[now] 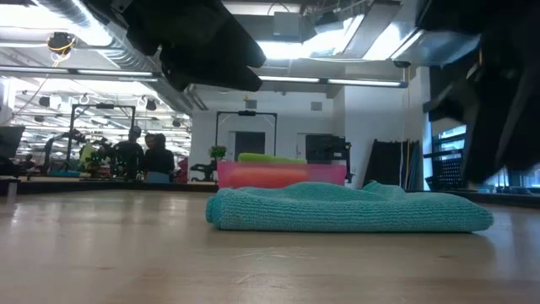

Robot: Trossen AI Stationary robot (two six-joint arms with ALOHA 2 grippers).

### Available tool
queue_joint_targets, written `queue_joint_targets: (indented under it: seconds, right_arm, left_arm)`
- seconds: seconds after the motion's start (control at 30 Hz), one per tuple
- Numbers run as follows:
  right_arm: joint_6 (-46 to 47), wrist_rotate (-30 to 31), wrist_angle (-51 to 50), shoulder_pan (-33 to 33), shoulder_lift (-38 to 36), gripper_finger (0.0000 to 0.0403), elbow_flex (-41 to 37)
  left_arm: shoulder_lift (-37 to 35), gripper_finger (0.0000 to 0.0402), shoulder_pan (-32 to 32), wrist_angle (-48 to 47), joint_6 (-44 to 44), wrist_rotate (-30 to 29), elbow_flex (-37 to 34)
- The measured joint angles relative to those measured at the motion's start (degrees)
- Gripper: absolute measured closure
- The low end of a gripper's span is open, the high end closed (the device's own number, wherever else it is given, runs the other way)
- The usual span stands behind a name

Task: Roll microfiber towels into tight, uniform cylinder then place into a basket
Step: Roll the blue microfiber cloth

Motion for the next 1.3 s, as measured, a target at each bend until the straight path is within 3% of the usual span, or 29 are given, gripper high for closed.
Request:
queue_joint_targets:
  seconds: [0.47, 0.77, 1.3]
  right_arm:
    - [5.42, 2.86, -9.12, -4.21, 4.44, 0.0331, 0.21]
    - [5.35, 7.07, -9.56, -4.41, 4.69, 0.0334, 0.04]
    - [6.64, 8.74, -10.07, -4.82, 4.79, 0.0334, 0.0]
  left_arm:
    - [0.0, 0.0218, -0.02, -0.39, 0.01, 0.04, 0.0]
    - [0.0, 0.0218, -0.13, -1.78, 0.01, 0.04, 0.0]
    - [0.0, 0.0218, -0.55, -1.66, -0.44, 0.19, 0.0]
